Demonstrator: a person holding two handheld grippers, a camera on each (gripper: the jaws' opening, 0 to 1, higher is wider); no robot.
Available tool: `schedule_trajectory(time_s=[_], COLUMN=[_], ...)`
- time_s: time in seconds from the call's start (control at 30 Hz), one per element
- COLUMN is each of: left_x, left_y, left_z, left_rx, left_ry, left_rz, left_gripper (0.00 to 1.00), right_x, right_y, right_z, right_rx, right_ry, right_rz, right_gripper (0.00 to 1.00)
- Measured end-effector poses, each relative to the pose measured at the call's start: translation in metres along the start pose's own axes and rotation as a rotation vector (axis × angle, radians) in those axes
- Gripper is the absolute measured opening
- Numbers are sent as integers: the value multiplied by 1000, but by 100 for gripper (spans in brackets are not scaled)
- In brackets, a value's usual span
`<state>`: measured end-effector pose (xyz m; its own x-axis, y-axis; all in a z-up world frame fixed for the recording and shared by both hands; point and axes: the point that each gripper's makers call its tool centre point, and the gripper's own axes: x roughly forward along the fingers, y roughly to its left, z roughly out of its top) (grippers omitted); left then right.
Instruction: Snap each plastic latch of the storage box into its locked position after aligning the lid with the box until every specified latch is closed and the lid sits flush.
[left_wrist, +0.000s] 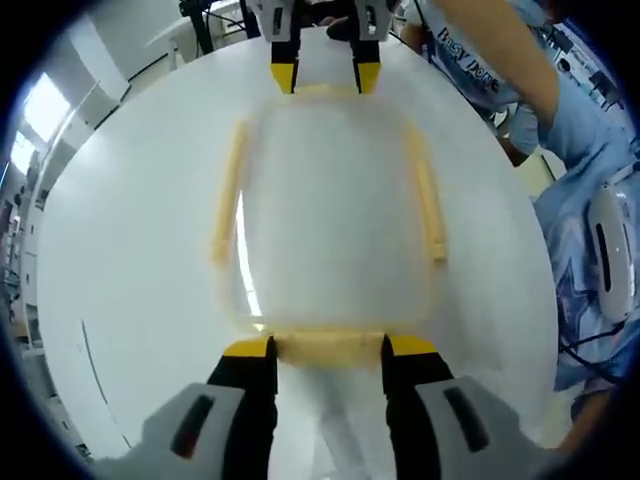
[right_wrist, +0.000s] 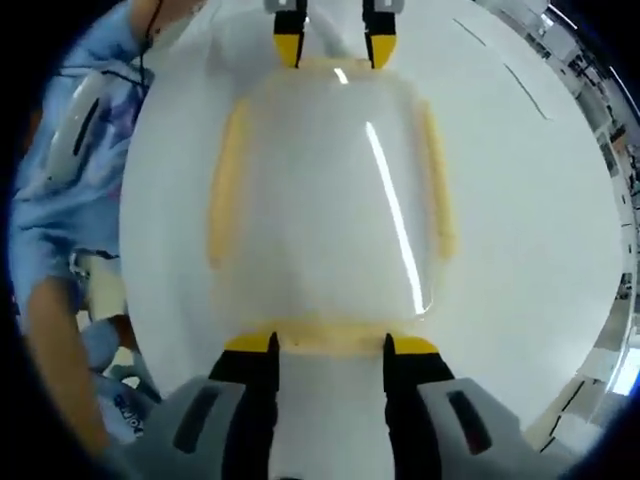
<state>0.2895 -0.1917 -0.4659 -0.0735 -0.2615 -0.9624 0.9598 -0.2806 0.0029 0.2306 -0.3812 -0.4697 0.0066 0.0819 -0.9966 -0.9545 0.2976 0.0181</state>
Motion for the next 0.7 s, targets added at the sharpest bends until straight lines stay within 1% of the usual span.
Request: schedule_trajectory(time_s=[0.03,0.07,0.1,0.13,0.23,0.3,0.37,0.5,0.6,0.7], left_x=[0,0,0,0,0,0,1,1,1,2], left_y=[1,2,3,3,4,4,4,5,5,5], left_z=[0,0,-1,0,0,1,1,3,5,5], left_rx=[4,4,4,5,3,2,3,0,-2,-1], left_ry=[5,5,5,4,7,8,9,3,10,25], left_rz=[-1,-2,-2,-3,-1,0,1,2,5,6], left_gripper=[41,41,41,41,41,40,40,40,40,40], right_x=[0,1,1,2,2,2,2,2,2,3], right_y=[0,0,-1,-1,0,2,3,5,7,7], right_z=[0,0,0,0,0,-1,-2,-2,-3,-1], right_rx=[-2,0,2,1,-3,-6,-4,10,10,5], right_ry=[36,51,79,95,108,97,70,-29,-55,-51], right_rz=[0,1,2,4,7,7,5,0,-1,-3], right_gripper=[41,41,41,41,41,41,41,41,41,40])
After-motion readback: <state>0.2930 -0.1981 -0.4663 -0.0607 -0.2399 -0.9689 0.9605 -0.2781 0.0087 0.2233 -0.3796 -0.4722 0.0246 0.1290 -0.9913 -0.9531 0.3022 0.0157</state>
